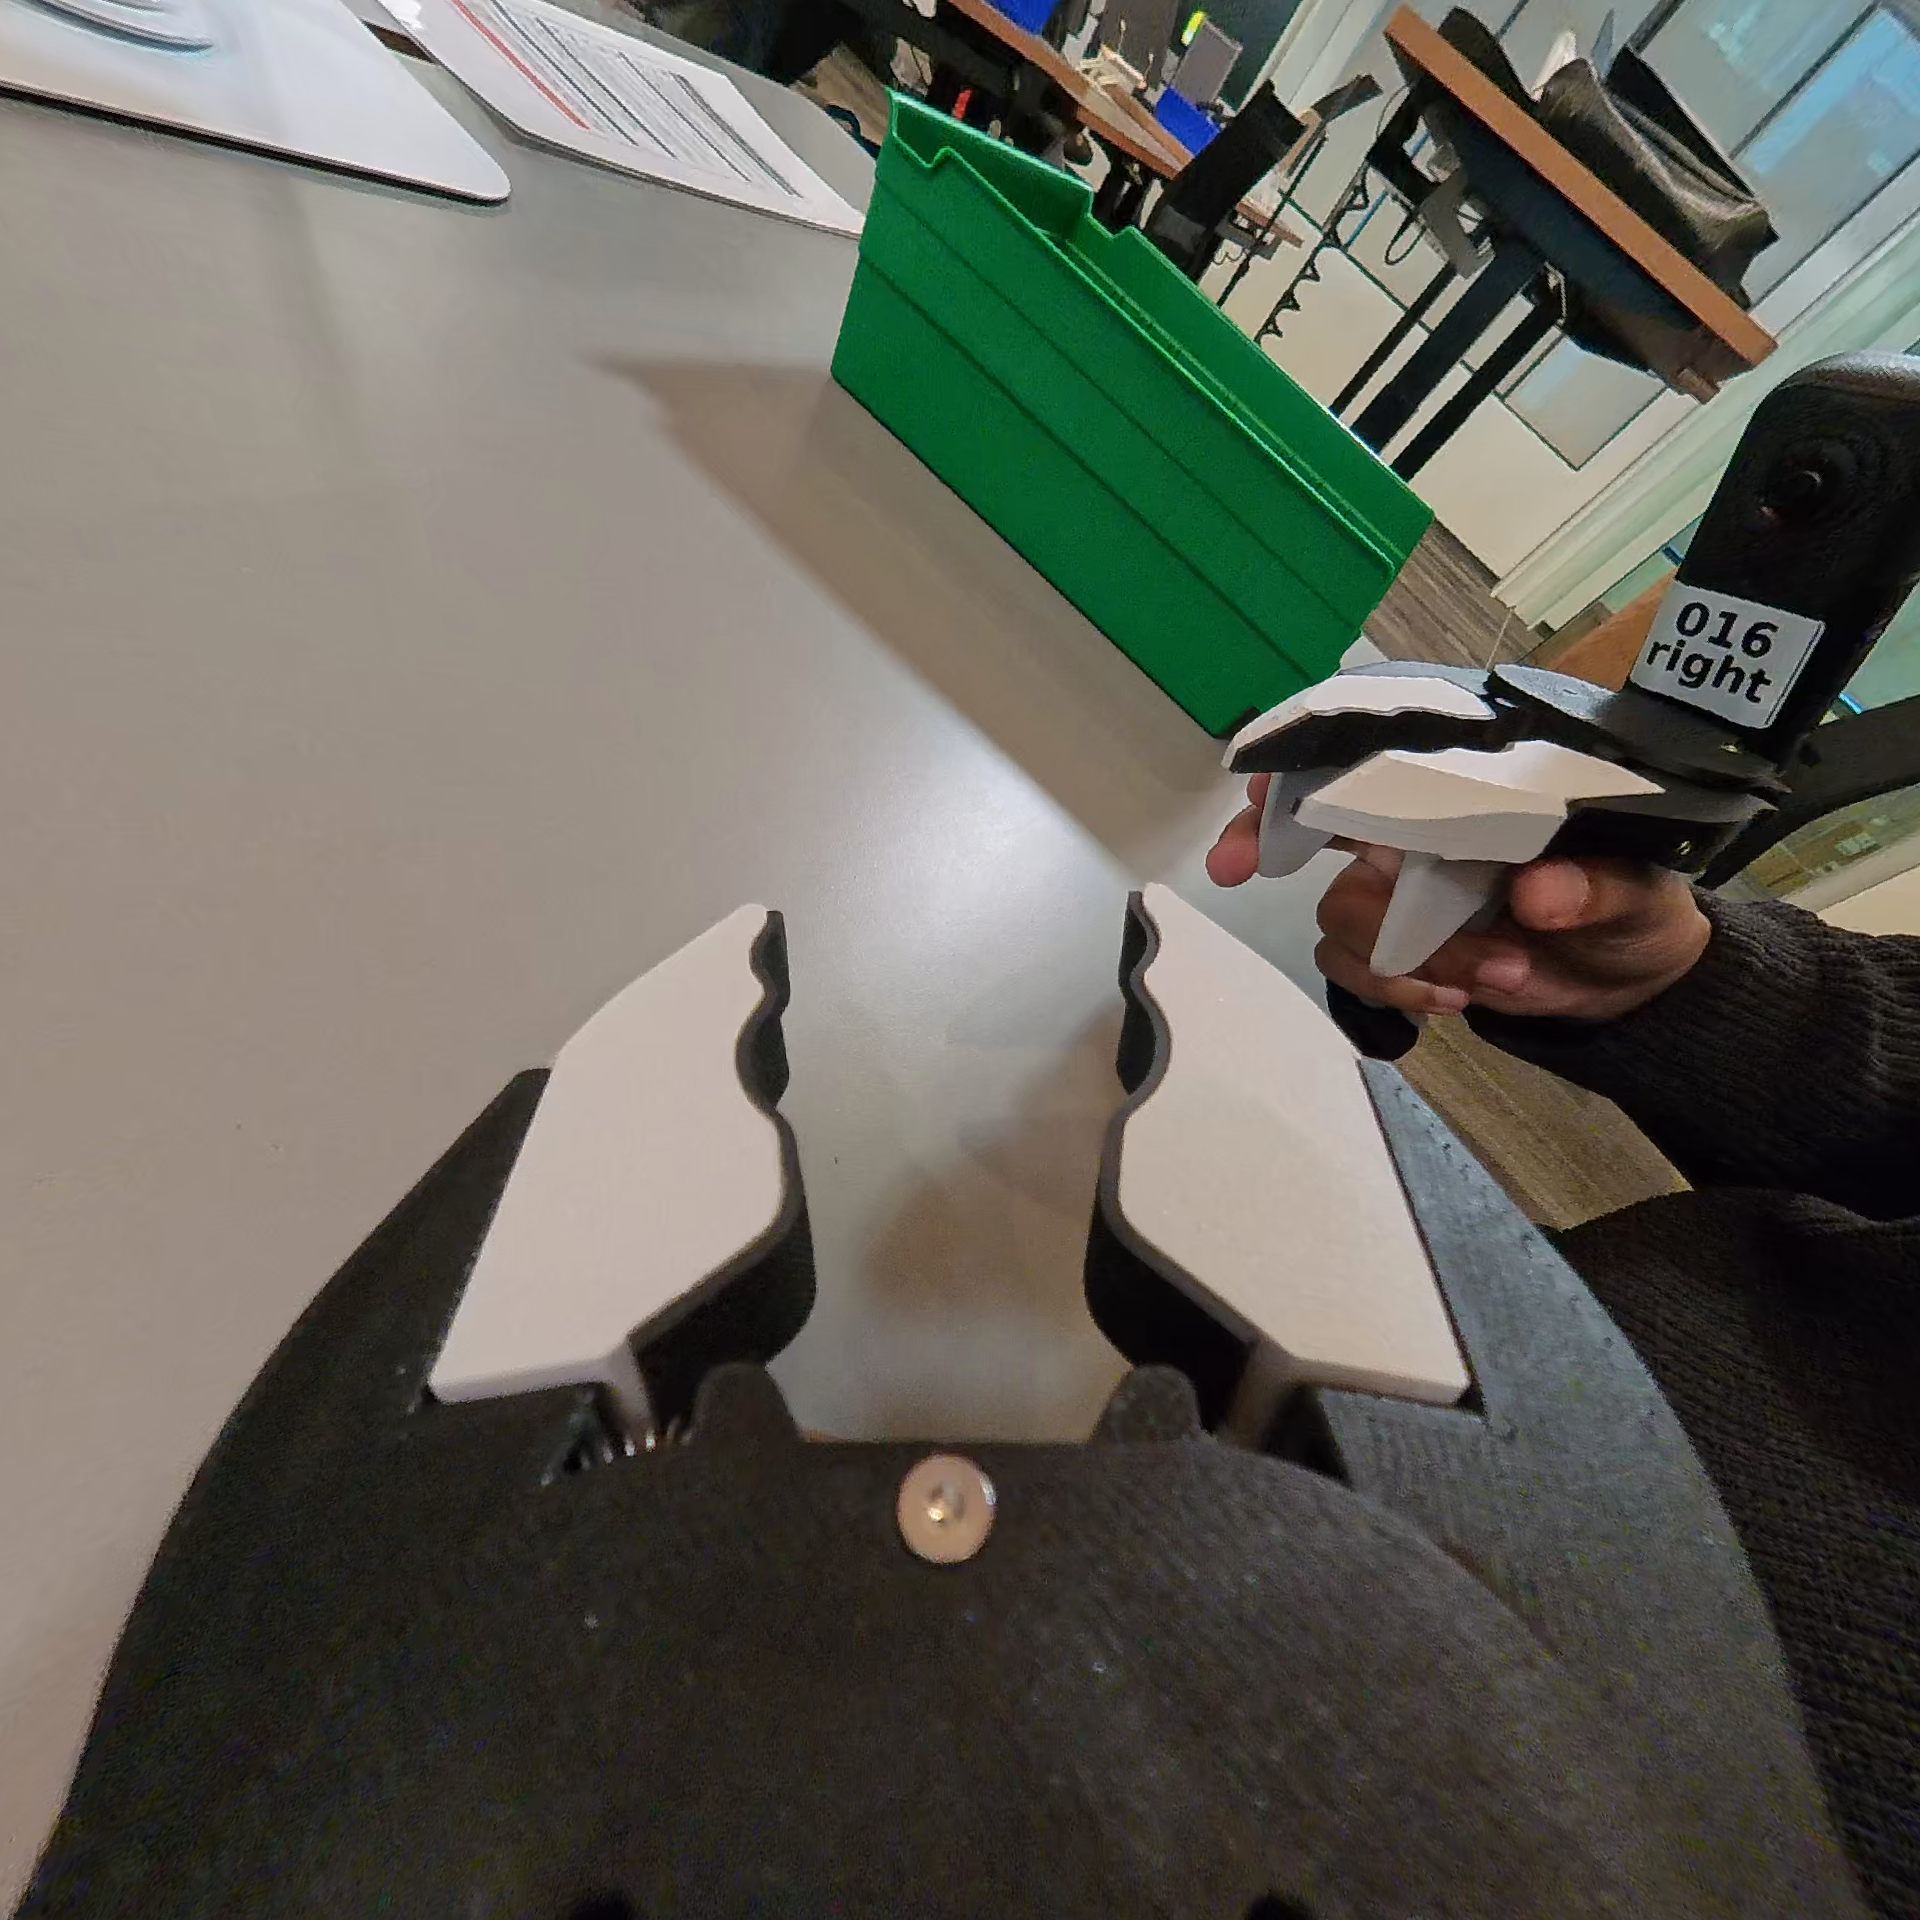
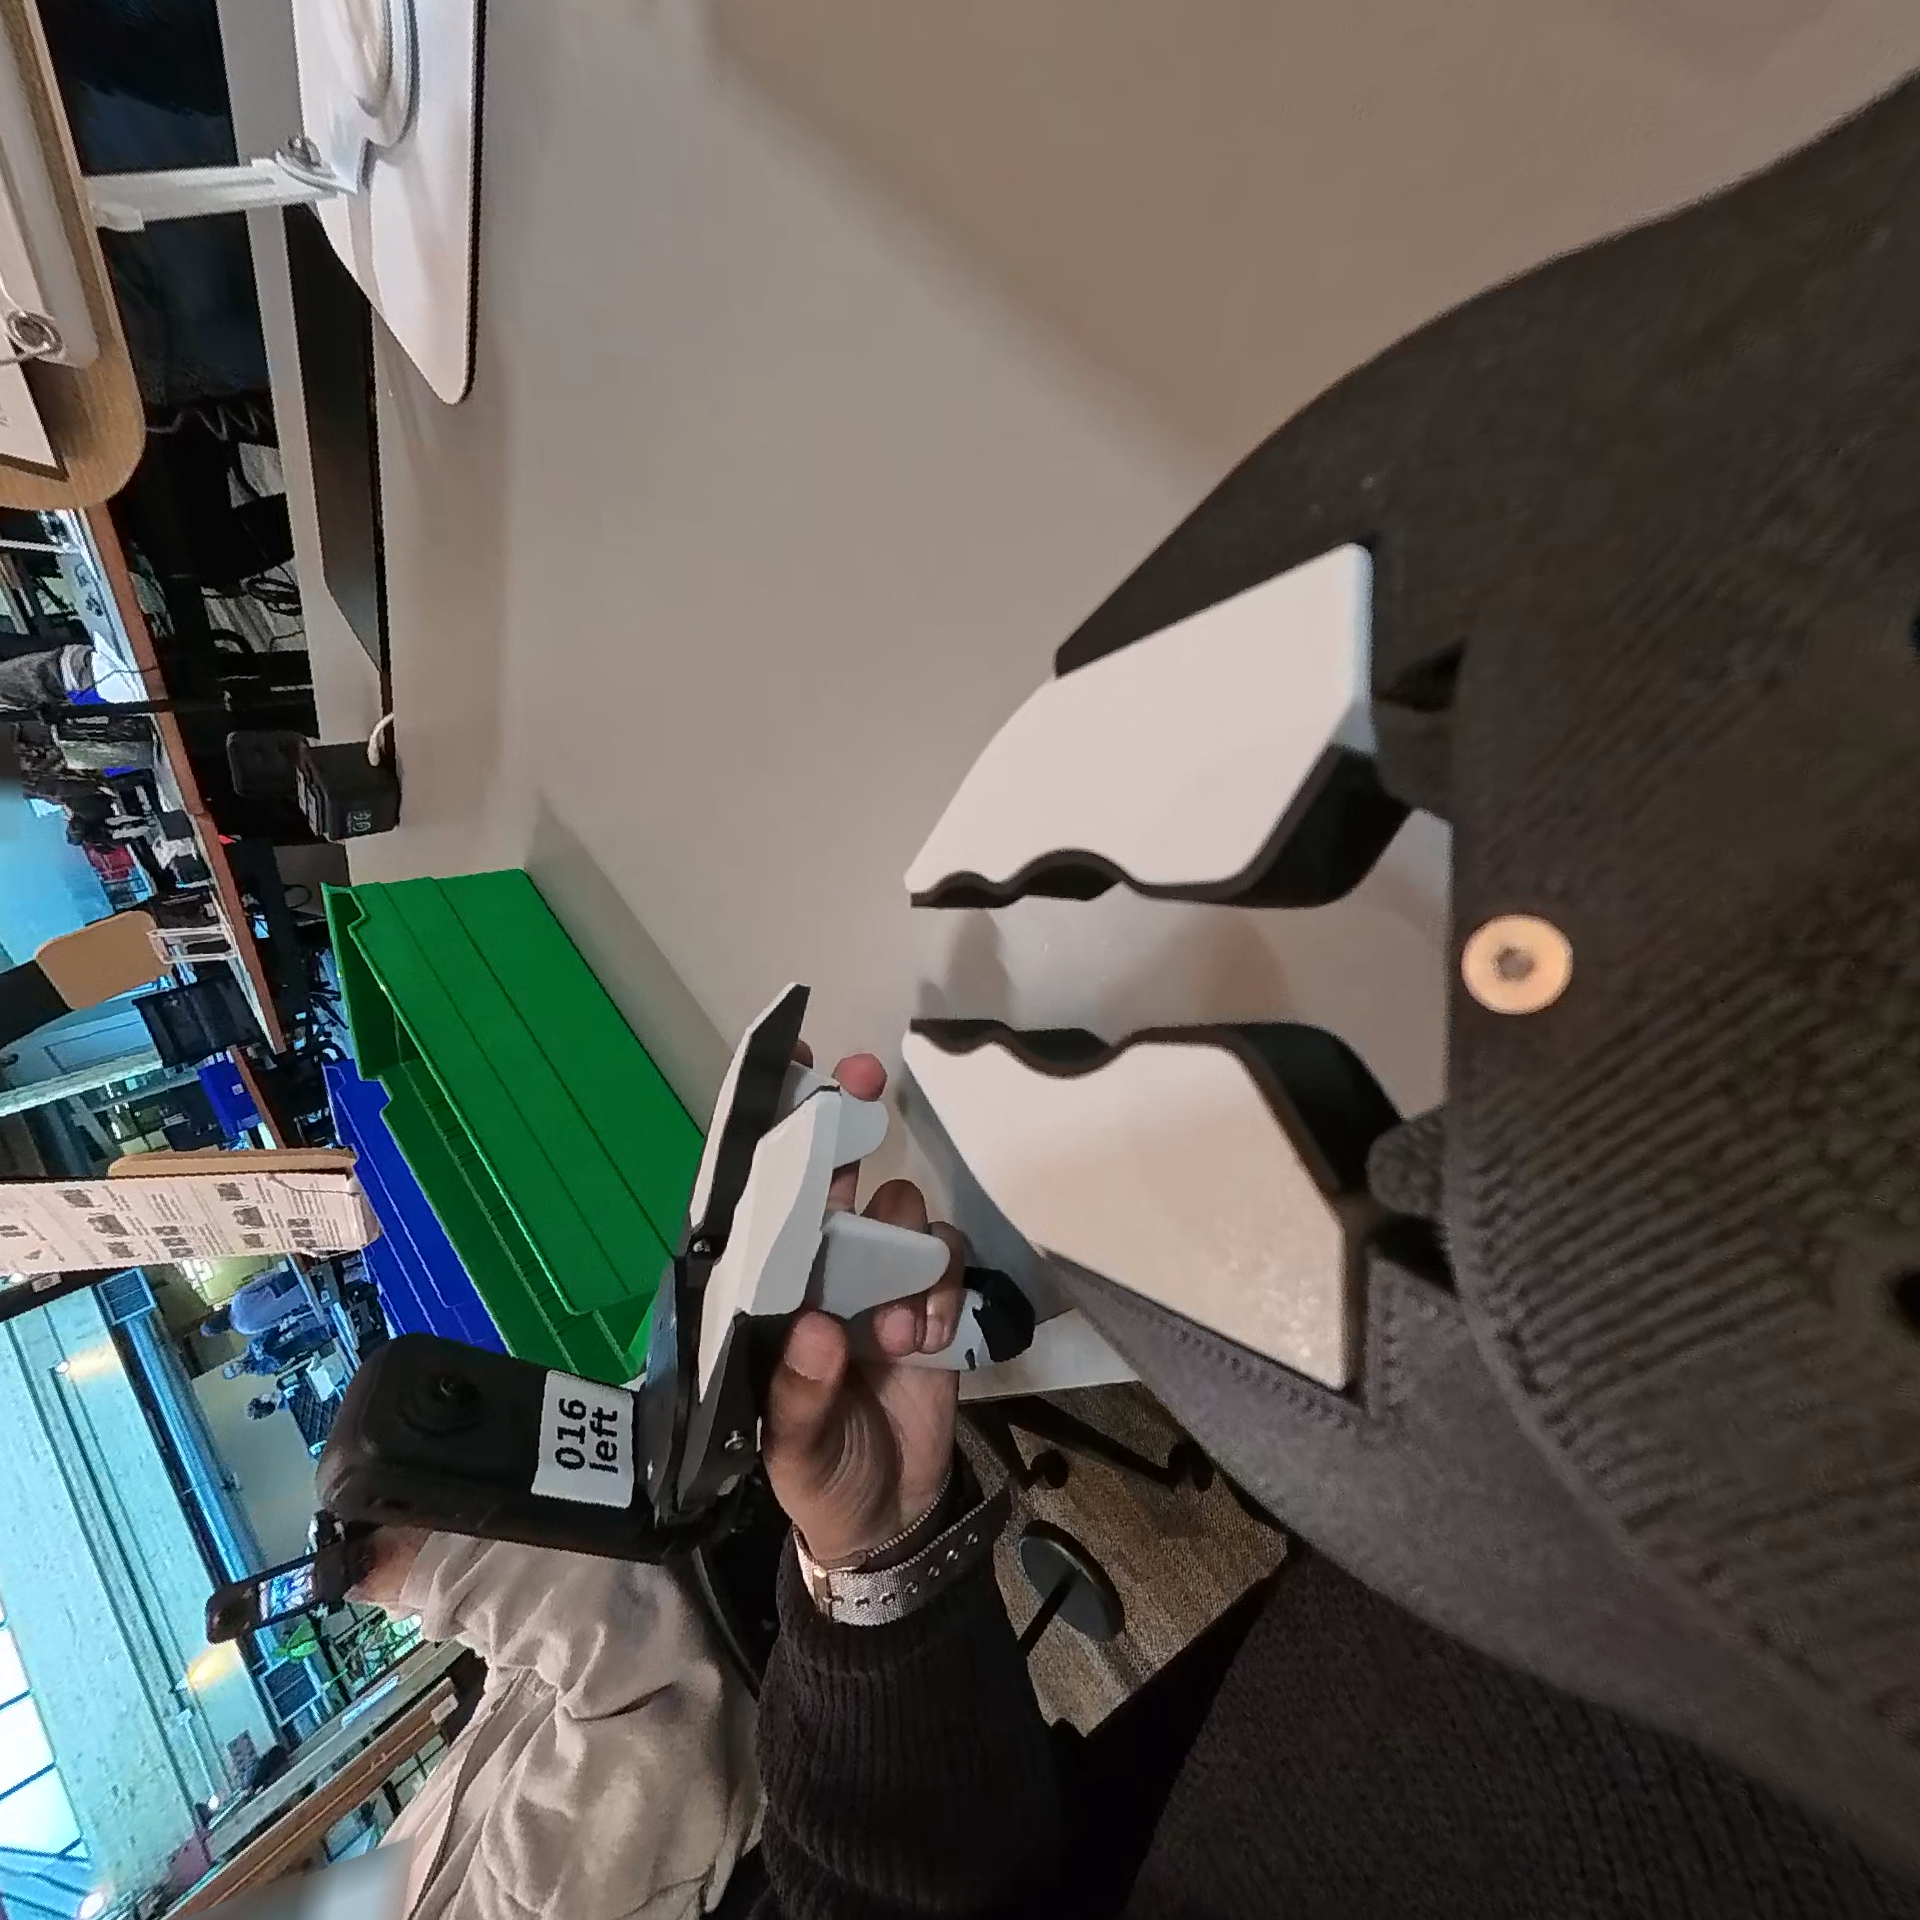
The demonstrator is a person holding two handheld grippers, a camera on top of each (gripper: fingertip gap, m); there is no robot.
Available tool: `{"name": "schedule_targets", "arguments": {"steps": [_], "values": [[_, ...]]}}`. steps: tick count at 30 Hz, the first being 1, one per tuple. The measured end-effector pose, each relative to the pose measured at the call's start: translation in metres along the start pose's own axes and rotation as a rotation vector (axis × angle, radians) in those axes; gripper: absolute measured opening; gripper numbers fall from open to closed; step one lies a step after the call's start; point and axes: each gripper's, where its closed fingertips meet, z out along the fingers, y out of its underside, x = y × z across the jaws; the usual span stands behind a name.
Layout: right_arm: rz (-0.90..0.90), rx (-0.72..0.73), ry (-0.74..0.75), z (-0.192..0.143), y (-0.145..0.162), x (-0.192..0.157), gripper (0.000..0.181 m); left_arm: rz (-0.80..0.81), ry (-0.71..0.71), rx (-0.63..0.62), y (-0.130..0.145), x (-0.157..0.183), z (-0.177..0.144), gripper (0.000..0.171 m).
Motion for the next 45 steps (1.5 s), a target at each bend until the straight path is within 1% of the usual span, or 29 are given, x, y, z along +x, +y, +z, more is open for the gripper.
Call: {"name": "schedule_targets", "arguments": {"steps": [4,9,12,14,17,19,21,23,24,25,26,28,30,32,36,39,41,45], "values": [[0.016,-0.001,-0.006,0.0,0.0,0.0,0.022,-0.009,0.003,-0.001,0.0,0.0,0.0,0.062],[0.096,0.029,-0.034,-0.001,-0.006,-0.002,0.03,-0.019,0.006,-0.003,0.001,0.0,0.001,0.063],[0.112,0.088,-0.033,-0.008,-0.02,0.0,0.032,-0.024,0.007,-0.002,0.0,0.0,0.0,0.063],[0.107,0.154,-0.005,-0.019,-0.04,0.006,0.035,-0.028,0.006,0.0,0.0,0.0,0.0,0.063],[0.066,0.257,0.108,-0.049,-0.079,0.03,0.045,-0.033,0.007,0.0,0.0,-0.001,0.0,0.063],[0.027,0.285,0.217,-0.076,-0.1,0.056,0.063,-0.039,0.009,-0.001,0.001,0.0,0.0,0.063],[-0.018,0.269,0.352,-0.107,-0.112,0.088,0.076,-0.05,0.018,-0.002,0.001,0.003,0.001,0.063],[-0.049,0.245,0.516,-0.146,-0.119,0.126,0.086,-0.055,0.023,-0.003,0.002,0.006,0.001,0.063],[-0.065,0.24,0.606,-0.168,-0.123,0.147,0.089,-0.053,0.025,-0.004,0.003,0.008,0.001,0.063],[-0.09,0.229,0.696,-0.191,-0.125,0.167,0.087,-0.05,0.025,-0.006,0.003,0.009,0.001,0.063],[-0.107,0.199,0.778,-0.213,-0.125,0.187,0.086,-0.046,0.026,-0.008,0.004,0.01,0.002,0.063],[-0.098,0.097,0.883,-0.248,-0.117,0.223,0.089,-0.042,0.027,-0.011,0.005,0.011,0.002,0.063],[-0.083,-0.033,0.947,-0.275,-0.106,0.255,0.091,-0.045,0.028,-0.013,0.005,0.012,0.003,0.063],[-0.065,-0.146,0.967,-0.291,-0.093,0.28,0.094,-0.049,0.027,-0.014,0.005,0.012,0.003,0.063],[-0.019,-0.39,0.936,-0.298,-0.055,0.312,0.101,-0.047,0.024,-0.017,0.006,0.012,0.003,0.063],[0.059,-0.51,0.863,-0.289,-0.034,0.316,0.103,-0.039,0.018,-0.02,0.006,0.011,0.003,0.063],[0.072,-0.581,0.825,-0.283,-0.026,0.316,0.099,-0.039,0.017,-0.021,0.007,0.011,0.003,0.063],[0.09,-0.771,0.797,-0.283,0.001,0.321,0.098,-0.047,0.023,-0.025,0.007,0.01,0.003,0.063]]}}
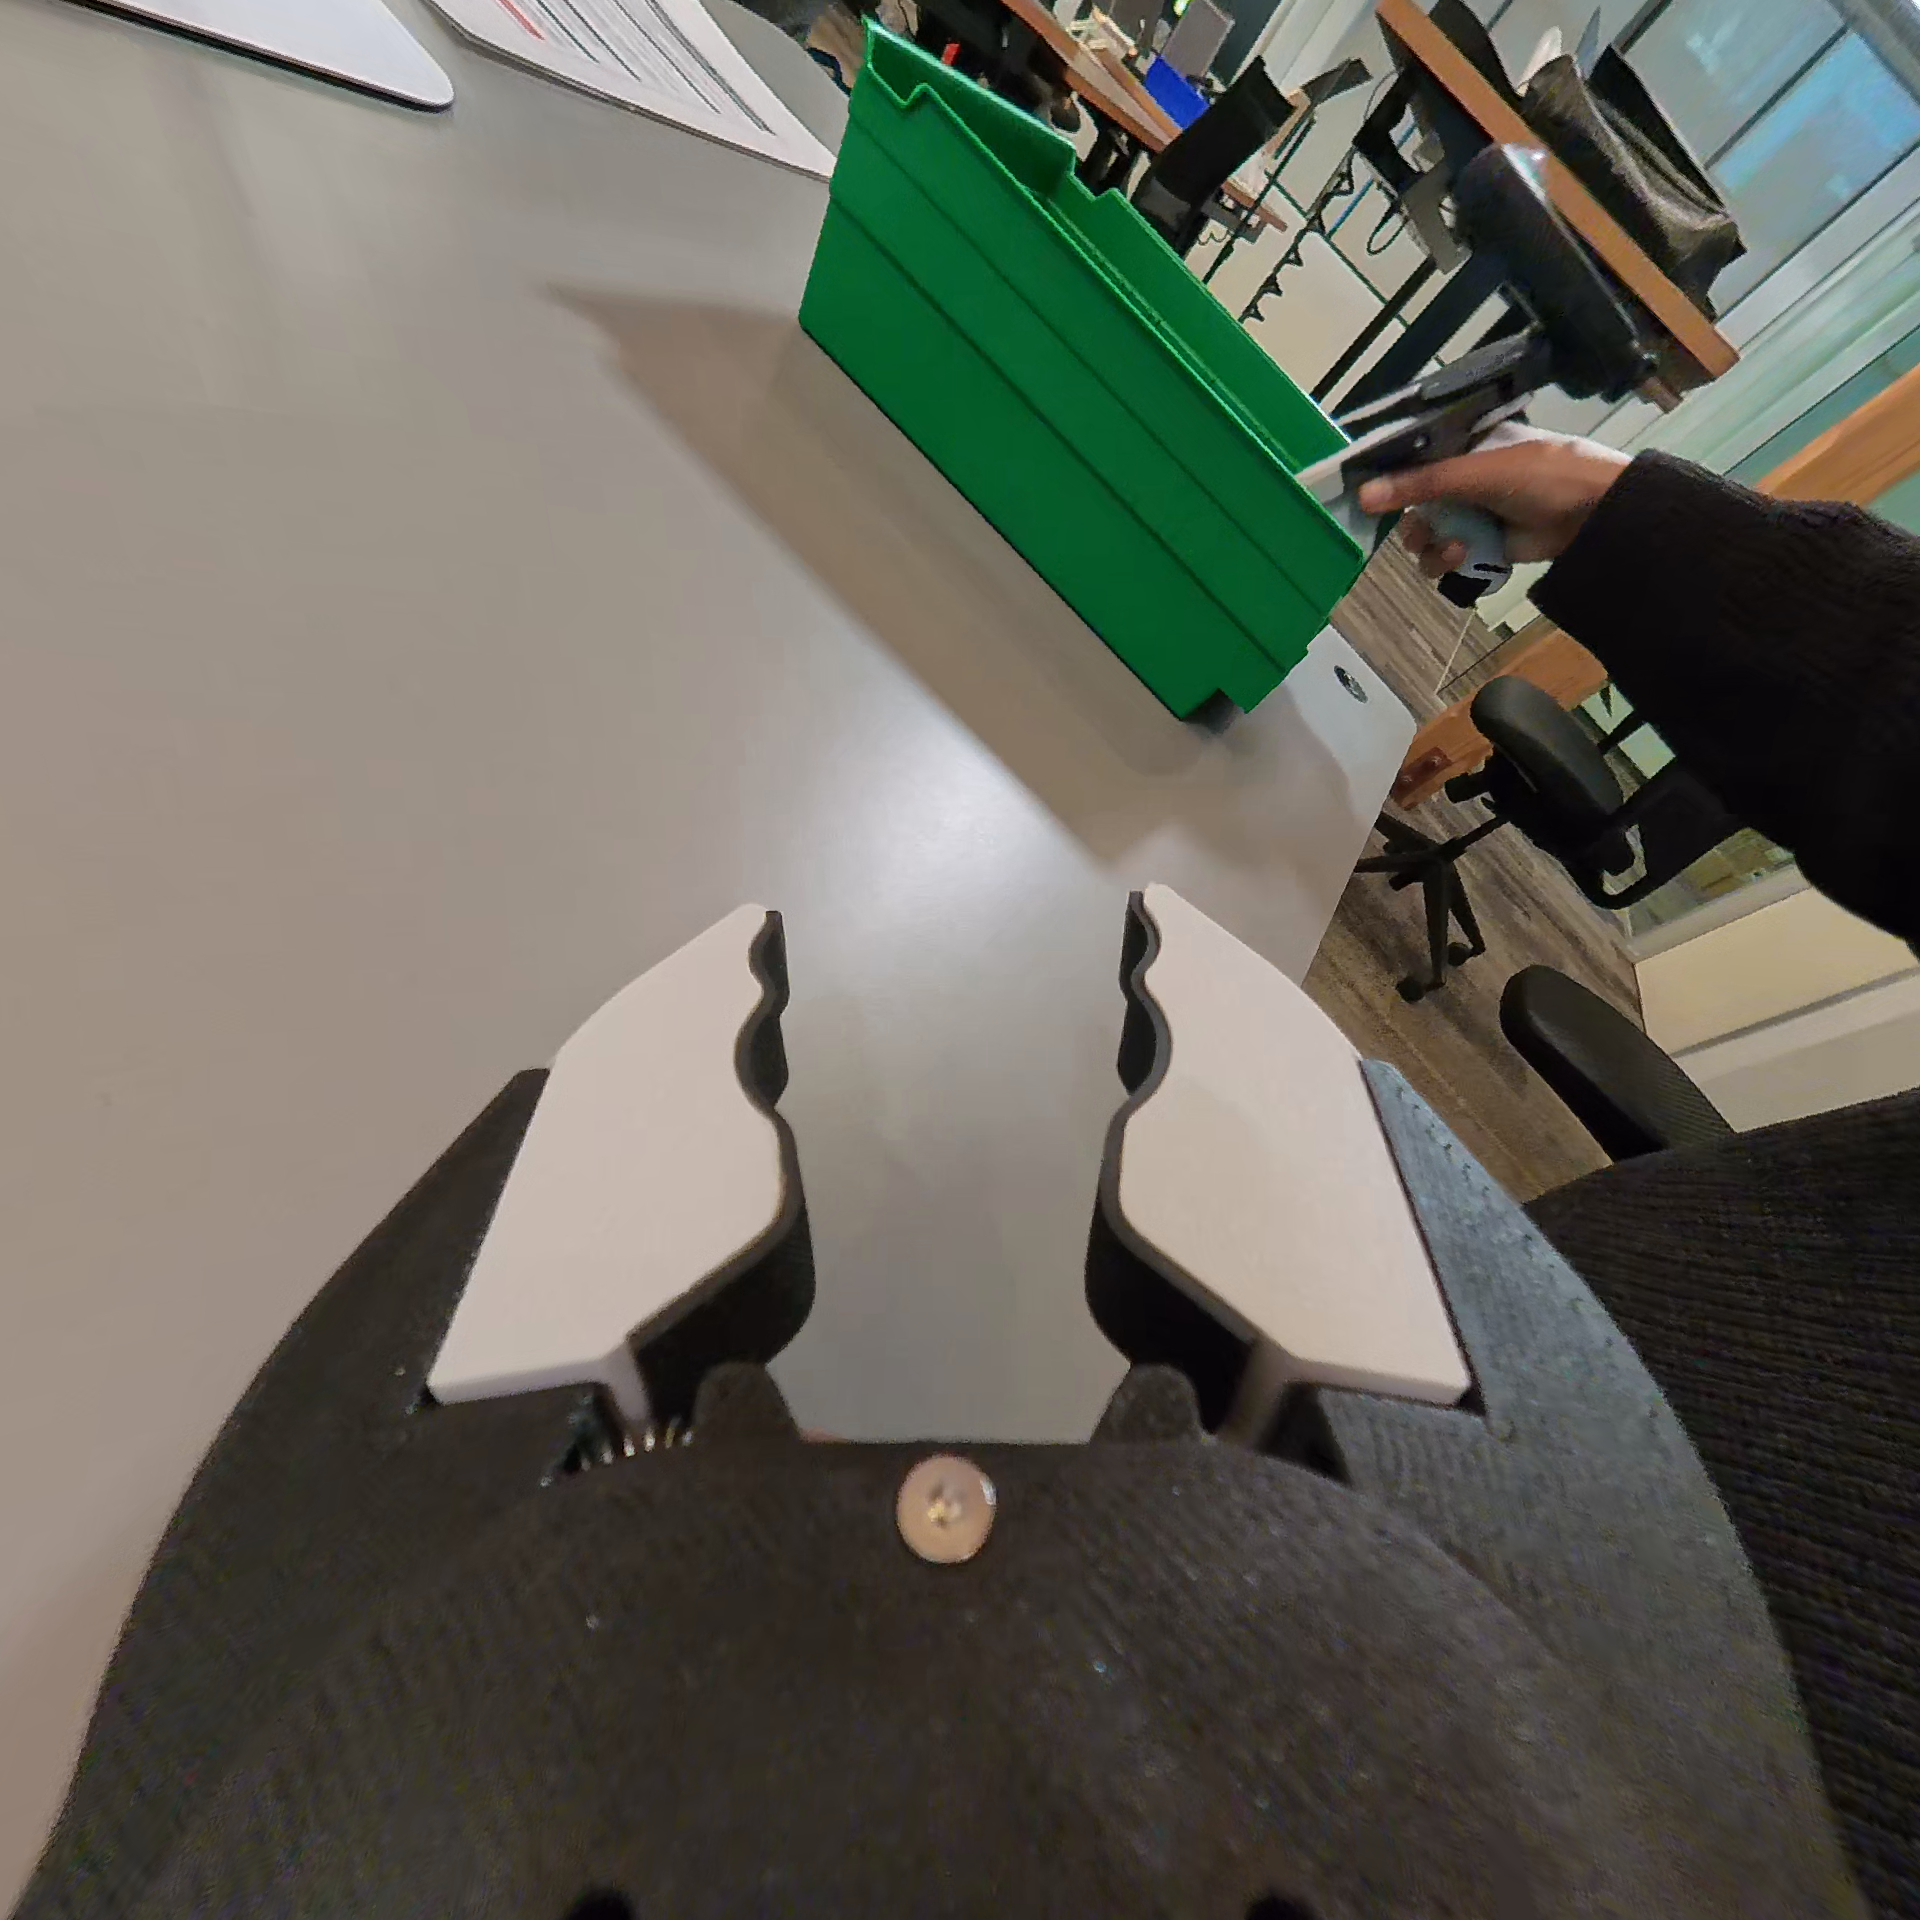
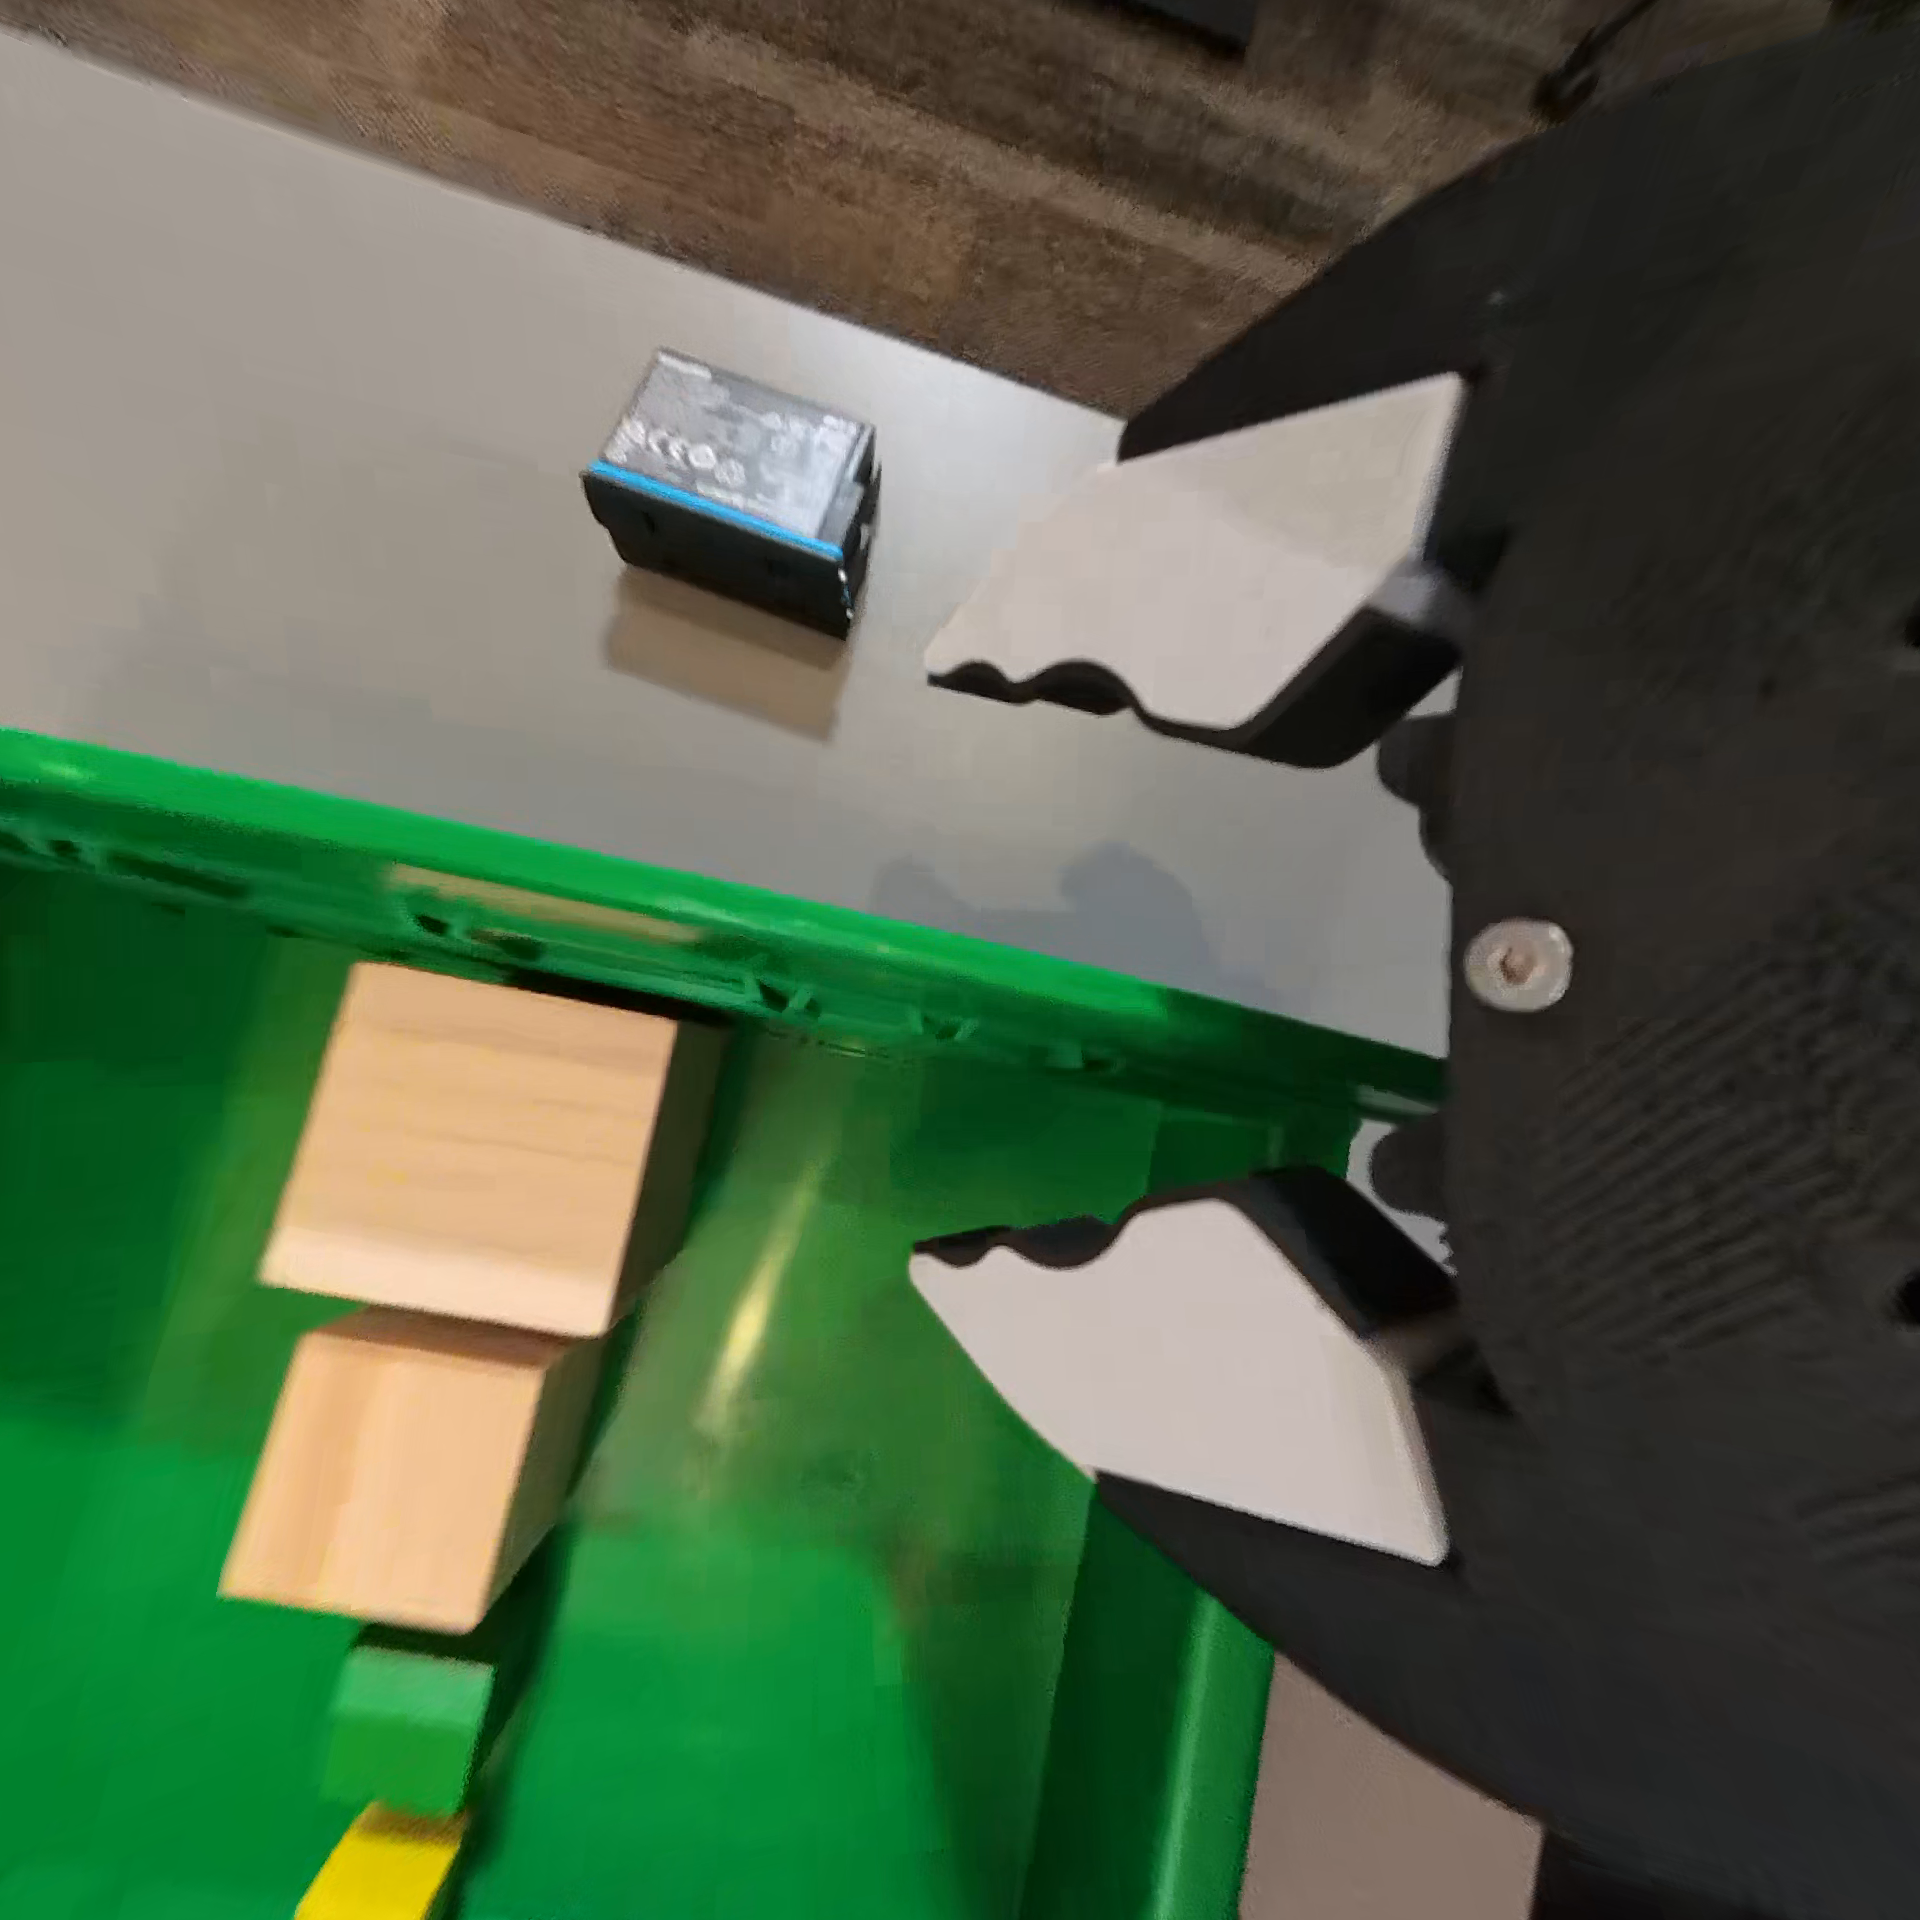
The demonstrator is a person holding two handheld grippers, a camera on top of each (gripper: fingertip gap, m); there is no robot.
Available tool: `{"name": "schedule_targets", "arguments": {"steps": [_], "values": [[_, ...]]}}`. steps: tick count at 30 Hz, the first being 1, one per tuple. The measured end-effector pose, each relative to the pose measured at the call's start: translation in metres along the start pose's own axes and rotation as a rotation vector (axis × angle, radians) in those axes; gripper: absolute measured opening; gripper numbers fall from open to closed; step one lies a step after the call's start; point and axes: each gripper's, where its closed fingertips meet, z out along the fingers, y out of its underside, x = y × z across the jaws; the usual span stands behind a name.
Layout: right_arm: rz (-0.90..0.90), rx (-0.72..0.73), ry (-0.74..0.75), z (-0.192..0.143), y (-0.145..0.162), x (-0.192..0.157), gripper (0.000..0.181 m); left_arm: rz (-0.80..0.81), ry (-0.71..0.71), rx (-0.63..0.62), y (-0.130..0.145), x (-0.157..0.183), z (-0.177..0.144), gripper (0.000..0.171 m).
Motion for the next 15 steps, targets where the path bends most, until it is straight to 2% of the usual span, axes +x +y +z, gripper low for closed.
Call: {"name": "schedule_targets", "arguments": {"steps": [3,5,9,15], "values": [[-0.062,-0.101,-0.03,0.012,0.013,-0.003,0.101,-0.005,0.008,-0.008,0.001,0.0,0.0,0.063],[-0.049,-0.099,-0.048,0.014,0.011,-0.003,0.091,-0.009,0.014,-0.023,0.003,0.001,0.0,0.064],[-0.026,-0.126,-0.09,0.019,0.012,-0.005,0.058,-0.017,0.021,-0.029,0.004,0.001,0.001,0.064],[-0.067,-0.133,-0.183,0.019,0.012,-0.016,0.043,-0.03,0.026,-0.041,0.006,0.0,0.001,0.063]]}}
